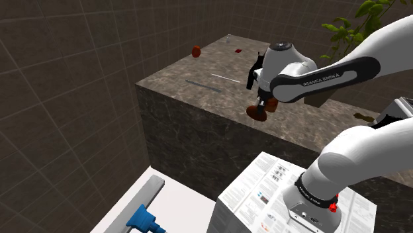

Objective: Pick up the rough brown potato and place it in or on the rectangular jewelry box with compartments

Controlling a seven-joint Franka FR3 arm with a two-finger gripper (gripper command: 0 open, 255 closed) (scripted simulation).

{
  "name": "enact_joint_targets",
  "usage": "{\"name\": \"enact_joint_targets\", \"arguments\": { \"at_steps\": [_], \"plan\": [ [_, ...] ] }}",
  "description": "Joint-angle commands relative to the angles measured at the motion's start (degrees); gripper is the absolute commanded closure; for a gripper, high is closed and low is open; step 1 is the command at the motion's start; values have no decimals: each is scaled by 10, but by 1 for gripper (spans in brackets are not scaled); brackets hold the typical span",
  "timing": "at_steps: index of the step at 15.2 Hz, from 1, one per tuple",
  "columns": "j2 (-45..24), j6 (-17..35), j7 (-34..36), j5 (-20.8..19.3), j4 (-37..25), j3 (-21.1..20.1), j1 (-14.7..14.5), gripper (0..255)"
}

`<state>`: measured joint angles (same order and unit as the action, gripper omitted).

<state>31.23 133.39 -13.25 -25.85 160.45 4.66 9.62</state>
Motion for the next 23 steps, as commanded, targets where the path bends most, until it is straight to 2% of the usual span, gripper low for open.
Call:
{"name": "enact_joint_targets", "arguments": {
  "at_steps": [1,8,15,16,23],
  "plan": [
    [-18,30,-2,-29,7,3,14,0],
    [-74,99,19,-65,18,9,37,0],
    [-74,99,19,-65,18,9,37,0],
    [-74,99,19,-65,18,9,37,255],
    [-74,99,19,-65,18,9,37,255]
  ]
}}
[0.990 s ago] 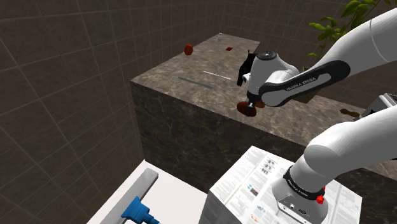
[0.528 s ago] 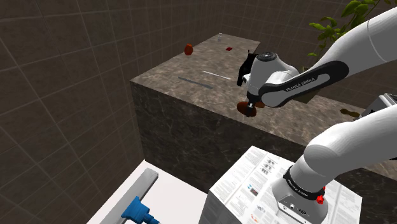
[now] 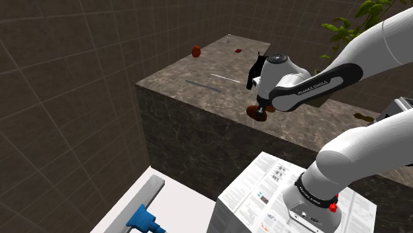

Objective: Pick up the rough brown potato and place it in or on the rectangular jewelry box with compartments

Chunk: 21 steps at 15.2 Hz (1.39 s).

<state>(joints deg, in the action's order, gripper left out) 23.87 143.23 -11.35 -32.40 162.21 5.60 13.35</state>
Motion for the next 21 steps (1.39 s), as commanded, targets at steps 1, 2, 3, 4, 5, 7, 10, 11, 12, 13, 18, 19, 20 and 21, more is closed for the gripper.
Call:
{"name": "enact_joint_targets", "arguments": {
  "at_steps": [1,2,3,4,5,7,10,11,12,13,18,19,20,21],
  "plan": [
    [0,0,0,0,0,0,0,255],
    [0,0,0,0,0,0,0,255],
    [8,-10,-6,6,-2,1,-3,255],
    [16,-20,-11,11,-5,1,-6,255],
    [23,-30,-16,16,-7,2,-8,255],
    [38,-49,-26,25,-13,3,-13,255],
    [58,-78,-39,38,-24,3,-19,255],
    [64,-88,-44,42,-27,3,-21,255],
    [70,-97,-47,45,-31,3,-22,255],
    [75,-107,-51,49,-35,3,-24,255],
    [100,-152,-69,64,-58,2,-31,255],
    [105,-161,-72,67,-63,2,-32,255],
    [109,-170,-75,70,-68,1,-33,255],
    [112,-179,-78,72,-73,1,-34,255]
  ]
}}
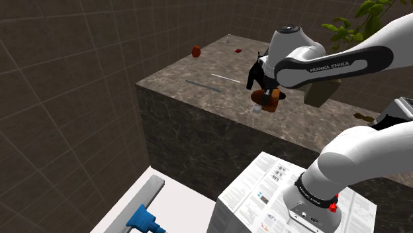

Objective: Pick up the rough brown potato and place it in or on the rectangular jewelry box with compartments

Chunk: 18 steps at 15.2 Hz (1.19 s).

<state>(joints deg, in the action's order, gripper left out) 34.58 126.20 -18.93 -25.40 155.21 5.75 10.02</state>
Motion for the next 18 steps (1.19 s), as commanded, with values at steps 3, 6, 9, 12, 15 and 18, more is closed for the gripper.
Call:
{"name": "enact_joint_targets", "arguments": {
  "at_steps": [3,6,9,12,15,18],
  "plan": [
    [16,-34,-12,10,-19,-2,-4,255],
    [24,-59,-20,16,-37,-4,-7,255],
    [31,-84,-28,22,-55,-5,-9,255],
    [37,-107,-35,27,-74,-7,-11,255],
    [28,-111,-51,24,-92,4,-6,255],
    [-8,-89,-87,9,-119,39,9,255]
  ]
}}
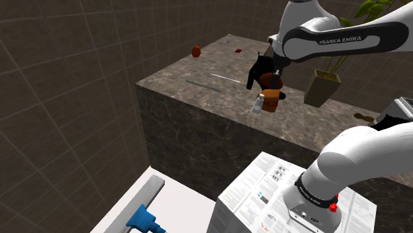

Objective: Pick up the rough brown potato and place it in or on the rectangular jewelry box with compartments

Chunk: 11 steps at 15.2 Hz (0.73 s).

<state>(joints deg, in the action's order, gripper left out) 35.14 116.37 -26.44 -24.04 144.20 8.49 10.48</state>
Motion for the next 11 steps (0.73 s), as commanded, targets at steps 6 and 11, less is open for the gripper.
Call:
{"name": "enact_joint_targets", "arguments": {
  "at_steps": [6,11],
  "plan": [
    [-97,49,-87,-15,-80,80,24,255],
    [-155,84,-129,-9,-118,120,30,255]
  ]
}}
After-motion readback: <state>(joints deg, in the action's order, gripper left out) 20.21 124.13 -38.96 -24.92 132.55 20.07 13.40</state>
